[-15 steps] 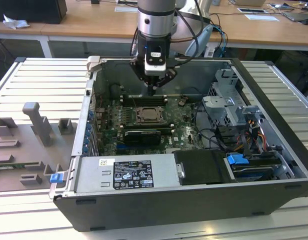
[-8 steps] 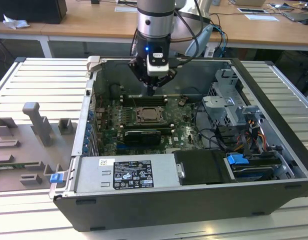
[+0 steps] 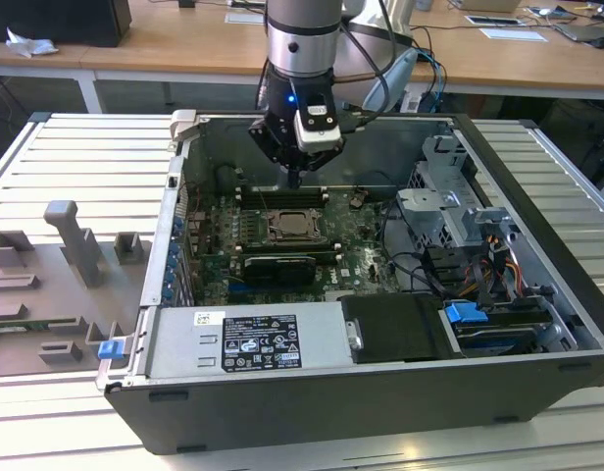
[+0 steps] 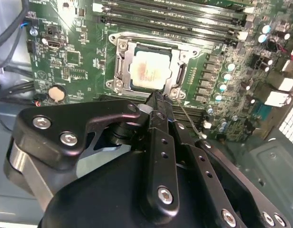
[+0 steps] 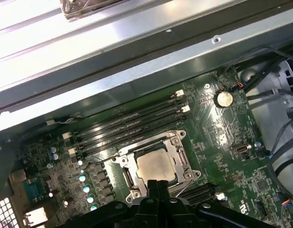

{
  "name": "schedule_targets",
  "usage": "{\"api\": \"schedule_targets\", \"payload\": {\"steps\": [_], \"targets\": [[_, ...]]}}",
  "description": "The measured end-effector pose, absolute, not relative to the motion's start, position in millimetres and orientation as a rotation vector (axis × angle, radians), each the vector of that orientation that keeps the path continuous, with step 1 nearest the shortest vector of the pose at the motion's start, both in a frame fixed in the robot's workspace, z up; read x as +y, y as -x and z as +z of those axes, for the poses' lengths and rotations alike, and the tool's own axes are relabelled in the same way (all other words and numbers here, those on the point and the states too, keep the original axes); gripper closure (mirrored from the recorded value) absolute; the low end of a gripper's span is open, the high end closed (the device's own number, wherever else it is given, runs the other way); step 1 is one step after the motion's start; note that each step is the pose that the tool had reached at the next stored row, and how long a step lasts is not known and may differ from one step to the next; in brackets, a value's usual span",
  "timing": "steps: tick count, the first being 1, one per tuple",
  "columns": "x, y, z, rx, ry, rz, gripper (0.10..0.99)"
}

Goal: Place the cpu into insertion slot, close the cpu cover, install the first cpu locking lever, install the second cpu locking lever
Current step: 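Install the first cpu locking lever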

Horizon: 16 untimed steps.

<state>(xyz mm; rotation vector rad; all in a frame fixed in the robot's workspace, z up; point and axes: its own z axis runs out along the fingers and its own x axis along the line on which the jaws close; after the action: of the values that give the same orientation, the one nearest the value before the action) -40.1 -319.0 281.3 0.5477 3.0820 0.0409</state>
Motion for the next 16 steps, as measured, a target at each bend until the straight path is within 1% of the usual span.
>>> {"api": "schedule_targets", "payload": {"steps": [16], "targets": [[-319.0,44.6,275.8,3.135,0.006,0.044,0.980]]}}
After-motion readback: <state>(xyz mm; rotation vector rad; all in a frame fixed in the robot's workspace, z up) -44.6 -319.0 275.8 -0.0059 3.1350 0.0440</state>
